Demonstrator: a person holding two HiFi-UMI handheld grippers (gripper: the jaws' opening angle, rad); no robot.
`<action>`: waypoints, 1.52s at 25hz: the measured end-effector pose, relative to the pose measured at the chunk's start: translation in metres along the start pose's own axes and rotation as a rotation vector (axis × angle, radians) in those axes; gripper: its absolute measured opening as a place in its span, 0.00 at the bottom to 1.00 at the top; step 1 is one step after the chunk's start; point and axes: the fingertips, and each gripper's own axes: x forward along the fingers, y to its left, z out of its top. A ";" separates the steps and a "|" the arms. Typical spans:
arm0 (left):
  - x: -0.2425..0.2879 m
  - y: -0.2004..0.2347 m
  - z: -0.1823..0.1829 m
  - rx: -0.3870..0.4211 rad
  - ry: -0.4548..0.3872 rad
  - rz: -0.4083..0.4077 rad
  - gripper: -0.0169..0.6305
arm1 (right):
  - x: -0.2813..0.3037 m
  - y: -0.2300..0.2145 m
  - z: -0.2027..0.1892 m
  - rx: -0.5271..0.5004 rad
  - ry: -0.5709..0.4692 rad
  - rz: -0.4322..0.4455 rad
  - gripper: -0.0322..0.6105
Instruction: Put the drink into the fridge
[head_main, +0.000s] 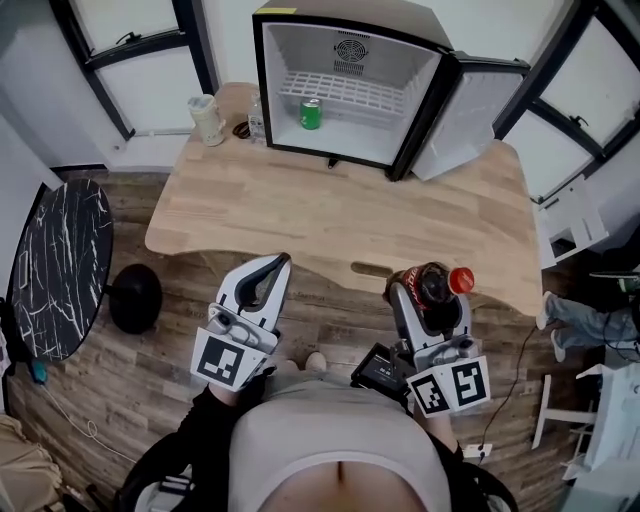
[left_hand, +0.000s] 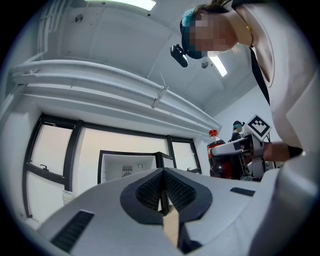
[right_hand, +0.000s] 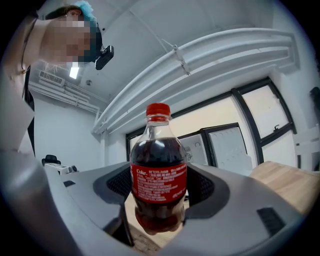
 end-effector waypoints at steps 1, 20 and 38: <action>0.003 0.002 0.000 -0.001 -0.003 0.001 0.03 | 0.002 -0.001 0.000 -0.004 0.003 0.002 0.55; 0.036 0.020 -0.014 -0.014 0.028 0.016 0.03 | 0.041 -0.025 -0.014 0.027 0.040 0.028 0.55; 0.154 0.129 -0.043 -0.013 0.000 -0.058 0.03 | 0.181 -0.076 -0.018 0.009 0.001 -0.044 0.55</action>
